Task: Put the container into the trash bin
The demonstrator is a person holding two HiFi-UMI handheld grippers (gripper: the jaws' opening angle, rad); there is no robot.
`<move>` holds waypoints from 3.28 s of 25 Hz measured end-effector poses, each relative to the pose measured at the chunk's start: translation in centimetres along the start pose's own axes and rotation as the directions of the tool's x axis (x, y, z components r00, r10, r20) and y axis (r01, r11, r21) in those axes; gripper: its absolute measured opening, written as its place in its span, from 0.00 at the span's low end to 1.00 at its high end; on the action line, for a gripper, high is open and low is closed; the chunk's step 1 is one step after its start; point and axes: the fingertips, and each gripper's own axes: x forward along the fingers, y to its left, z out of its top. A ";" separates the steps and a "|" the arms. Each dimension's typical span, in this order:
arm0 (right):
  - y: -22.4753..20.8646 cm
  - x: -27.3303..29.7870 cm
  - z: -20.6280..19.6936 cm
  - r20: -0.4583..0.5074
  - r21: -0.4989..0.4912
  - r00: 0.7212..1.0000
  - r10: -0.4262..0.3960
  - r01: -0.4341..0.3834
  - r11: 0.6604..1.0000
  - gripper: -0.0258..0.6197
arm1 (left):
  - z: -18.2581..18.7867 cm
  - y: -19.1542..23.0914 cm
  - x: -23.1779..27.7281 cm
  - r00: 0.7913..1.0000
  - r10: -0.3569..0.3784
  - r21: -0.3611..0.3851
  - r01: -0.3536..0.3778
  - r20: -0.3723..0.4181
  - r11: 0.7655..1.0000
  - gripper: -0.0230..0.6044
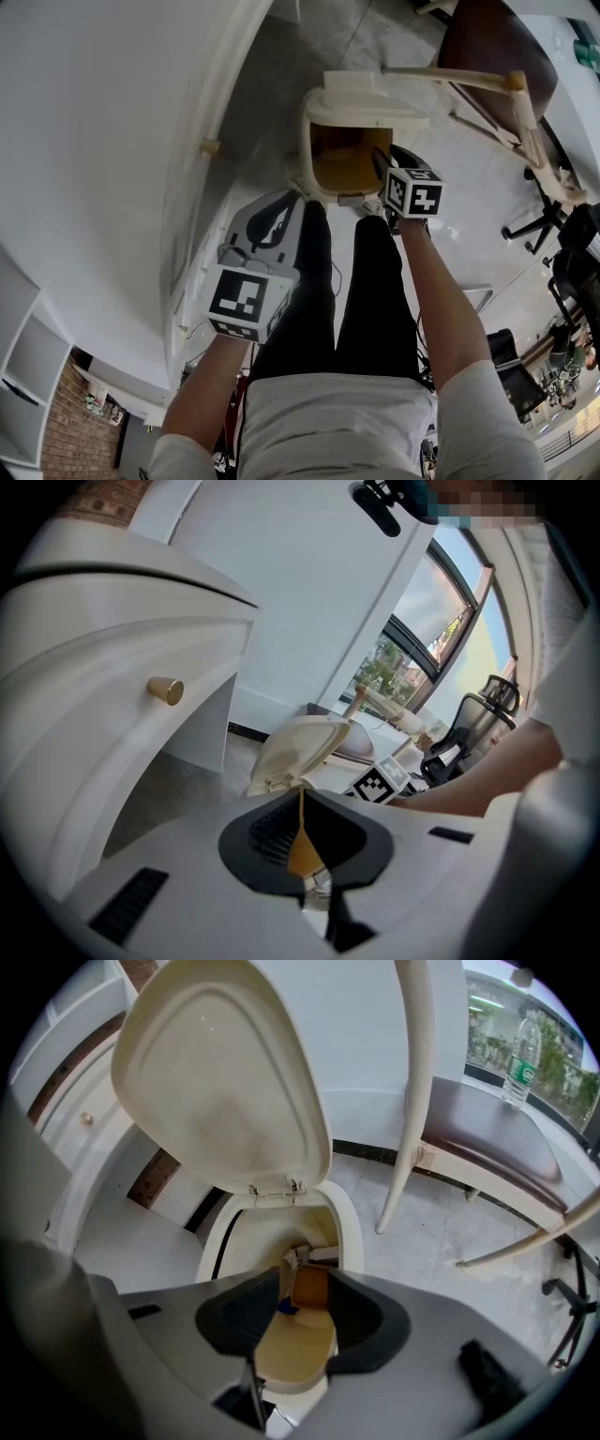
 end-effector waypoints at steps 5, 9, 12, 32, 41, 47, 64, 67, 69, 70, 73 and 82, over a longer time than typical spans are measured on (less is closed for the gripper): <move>-0.2 -0.3 -0.1 -0.001 -0.002 1.000 0.000 0.000 1.000 0.28 | 0.1 -0.2 0.0 1.000 0.002 0.003 -0.002 0.000 1.000 0.08; 0.0 -0.7 0.1 0.004 -0.012 1.000 0.004 -0.004 1.000 0.28 | 0.2 -0.4 0.0 1.000 0.000 0.005 0.000 0.007 1.000 0.08; 0.5 -1.0 0.2 0.007 -0.049 1.000 0.022 -0.022 0.999 0.28 | 0.2 -0.7 0.1 1.000 0.009 0.006 -0.009 0.012 1.000 0.08; 6.1 -10.2 3.7 0.052 -0.321 0.986 0.157 -0.132 0.938 0.11 | 4.6 -5.2 -4.8 0.992 0.077 -0.001 -0.077 0.102 0.997 0.08; 10.2 -20.5 8.4 0.150 -0.375 0.958 0.246 -0.175 0.910 0.09 | 8.3 -8.0 -8.8 0.987 0.081 0.028 -0.085 0.140 0.996 0.08; 12.1 -27.4 9.9 0.211 -0.374 0.936 0.283 -0.190 0.908 0.09 | 10.5 -10.4 -11.0 0.984 0.075 0.060 -0.086 0.161 0.994 0.08; 14.5 -42.8 13.6 0.335 -0.409 0.863 0.379 -0.229 0.883 0.09 | 16.7 -16.8 -15.2 0.974 0.022 0.143 -0.056 0.227 0.988 0.08; 15.1 -44.4 13.5 0.349 -0.417 0.848 0.399 -0.240 0.877 0.09 | 17.0 -17.6 -16.2 0.971 0.021 0.152 -0.058 0.236 0.987 0.08; 15.6 -45.3 13.3 0.356 -0.426 0.839 0.412 -0.247 0.870 0.08 | 17.0 -18.0 -16.9 0.970 0.023 0.152 -0.062 0.243 0.986 0.08; 15.8 -45.7 13.3 0.357 -0.430 0.835 0.419 -0.251 0.867 0.08 | 17.0 -18.2 -17.2 0.969 0.025 0.151 -0.064 0.247 0.986 0.08; 16.1 -46.6 13.1 0.363 -0.436 0.822 0.439 -0.266 0.860 0.08 | 17.1 -18.6 -17.9 0.967 0.029 0.154 -0.070 0.255 0.986 0.08; 16.6 -47.8 12.8 0.357 -0.459 0.799 0.484 -0.301 0.836 0.08 | 17.7 -19.6 -18.8 0.964 0.036 0.195 -0.089 0.263 0.977 0.08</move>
